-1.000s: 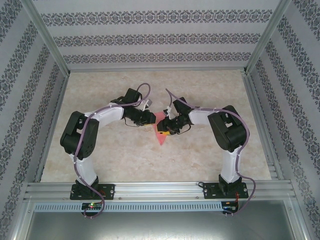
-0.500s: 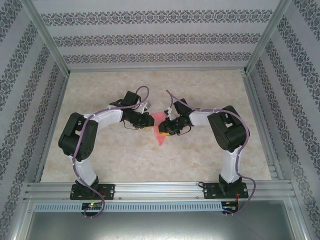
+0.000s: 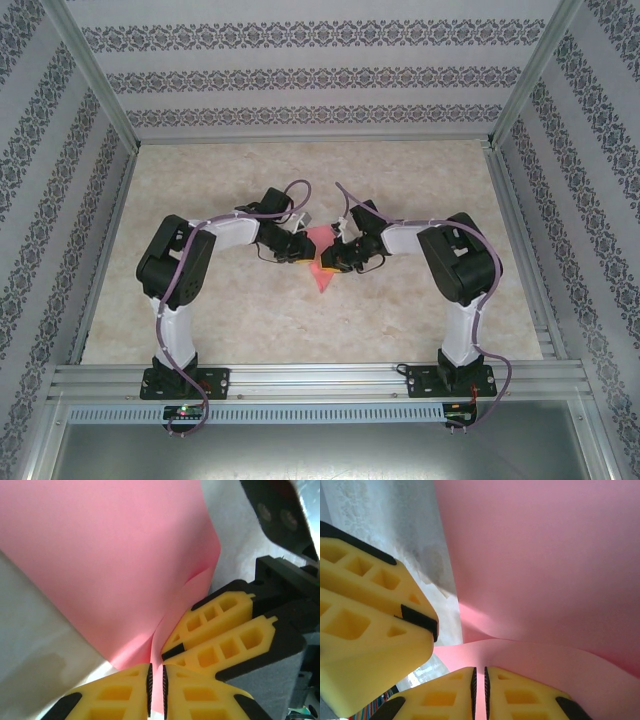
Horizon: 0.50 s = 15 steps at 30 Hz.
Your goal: Fold a paper plane with a square sheet of paper (pick it up from the middle)
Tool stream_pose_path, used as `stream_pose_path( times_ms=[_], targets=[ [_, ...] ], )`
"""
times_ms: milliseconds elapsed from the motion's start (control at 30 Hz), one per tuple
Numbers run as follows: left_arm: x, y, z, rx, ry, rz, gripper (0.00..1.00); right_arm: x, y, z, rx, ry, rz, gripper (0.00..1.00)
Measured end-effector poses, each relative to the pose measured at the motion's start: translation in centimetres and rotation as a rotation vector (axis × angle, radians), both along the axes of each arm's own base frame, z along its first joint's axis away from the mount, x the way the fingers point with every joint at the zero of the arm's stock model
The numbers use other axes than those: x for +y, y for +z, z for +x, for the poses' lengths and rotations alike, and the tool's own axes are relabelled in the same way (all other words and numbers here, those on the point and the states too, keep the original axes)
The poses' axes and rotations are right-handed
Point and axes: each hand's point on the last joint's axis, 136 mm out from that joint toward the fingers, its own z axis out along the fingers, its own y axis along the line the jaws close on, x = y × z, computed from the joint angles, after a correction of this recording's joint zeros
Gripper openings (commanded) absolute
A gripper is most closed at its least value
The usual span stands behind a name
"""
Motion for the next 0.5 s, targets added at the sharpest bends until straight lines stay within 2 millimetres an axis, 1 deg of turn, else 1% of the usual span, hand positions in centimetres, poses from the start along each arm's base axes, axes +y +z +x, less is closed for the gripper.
stream_pose_path(
  times_ms=[167,300,500],
  targets=[
    [0.13,-0.33,-0.27,0.008,-0.011,0.009,0.27,-0.19,0.02,-0.07,0.006,-0.010,-0.005,0.17],
    [0.20,-0.40,-0.44,0.015,-0.012,0.012,0.28,-0.45,0.00,0.04,0.010,-0.021,-0.008,0.17],
    [-0.10,-0.18,-0.73,0.024,-0.023,-0.004,0.27,-0.72,0.01,-0.01,0.013,-0.029,-0.008,0.17]
  ],
)
